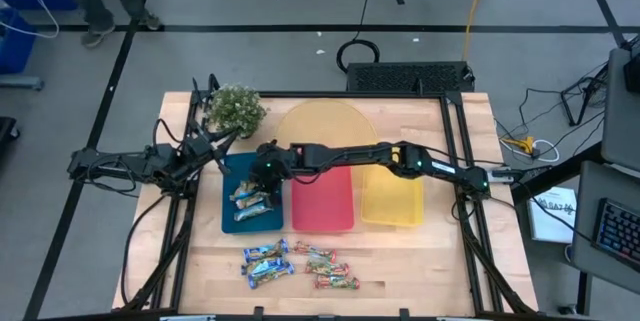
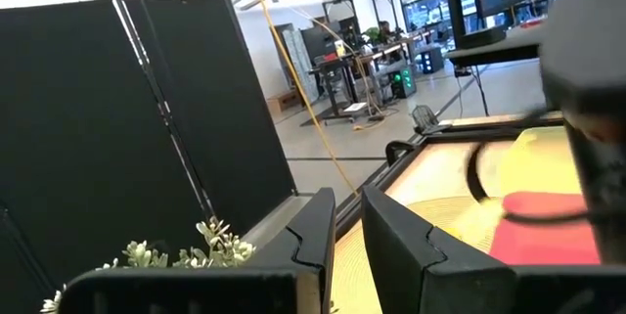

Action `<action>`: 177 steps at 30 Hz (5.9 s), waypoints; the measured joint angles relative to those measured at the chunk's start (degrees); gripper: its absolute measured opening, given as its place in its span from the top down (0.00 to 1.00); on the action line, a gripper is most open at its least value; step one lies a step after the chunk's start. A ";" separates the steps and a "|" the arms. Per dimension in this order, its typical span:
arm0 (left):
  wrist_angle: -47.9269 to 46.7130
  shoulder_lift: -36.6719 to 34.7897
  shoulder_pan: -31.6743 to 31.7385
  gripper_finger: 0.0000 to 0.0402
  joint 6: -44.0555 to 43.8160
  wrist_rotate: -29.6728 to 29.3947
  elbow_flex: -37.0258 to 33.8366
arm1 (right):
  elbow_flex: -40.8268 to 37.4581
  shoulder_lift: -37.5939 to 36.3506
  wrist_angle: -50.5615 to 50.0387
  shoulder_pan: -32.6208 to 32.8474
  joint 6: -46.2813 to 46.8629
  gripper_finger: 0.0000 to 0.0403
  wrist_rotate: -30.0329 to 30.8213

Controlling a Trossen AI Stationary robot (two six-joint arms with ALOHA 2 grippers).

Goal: Pick and place Granola Bars by type
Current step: Put the yellow granola bar into the blue bin, then put the blue granola bar into the pink bin

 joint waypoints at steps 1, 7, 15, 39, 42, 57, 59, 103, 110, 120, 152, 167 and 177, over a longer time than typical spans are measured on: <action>0.00 0.00 0.00 0.84 0.09 -0.02 0.00 | 0.00 0.37 -0.25 0.11 -0.11 0.88 -0.48; -0.32 0.00 0.00 0.84 -0.11 0.00 0.00 | 0.00 0.32 0.18 0.23 0.23 0.73 -0.90; -0.98 0.00 -0.02 0.84 -0.55 0.01 0.00 | 0.02 -2.68 -5.21 0.17 0.03 0.67 1.26; -1.09 -0.02 -0.02 0.84 2.05 0.53 0.00 | -59.19 -69.51 5.64 -0.15 -4.67 0.98 -0.83; -1.00 0.00 0.00 0.84 2.03 0.53 0.00 | -69.41 -79.82 7.67 -0.53 -4.22 1.00 -0.41; -1.39 -0.01 -0.01 0.84 -6.74 5.58 0.00 | -110.91 -101.07 39.72 0.13 -4.99 1.00 1.67; -1.42 -0.02 0.00 0.84 -9.02 8.93 0.00 | -114.22 -101.31 45.94 -0.03 -6.73 1.00 0.43; -73.18 93.75 -35.48 0.84 -81.72 16.98 76.89 | -121.50 -101.73 52.35 -6.17 3.26 1.00 -11.73; -71.90 98.92 -36.02 0.74 -85.89 27.60 76.87 | -121.52 -101.73 51.68 -6.17 1.82 1.00 -11.73; -65.07 101.62 -37.15 0.46 -81.06 34.93 76.87 | -123.64 -101.71 52.72 -6.17 0.38 1.00 -11.67; -60.46 111.55 -39.08 0.60 -73.86 36.59 76.89 | -123.64 -101.73 52.90 -6.14 1.76 1.00 -11.57; -59.12 110.50 -39.30 0.90 -69.24 35.85 76.85 | -123.64 -101.73 51.83 -6.14 1.77 1.00 -11.55; -56.25 101.87 -35.37 0.86 -61.31 29.58 76.62 | -123.64 -101.71 51.32 -6.14 1.79 1.00 -11.54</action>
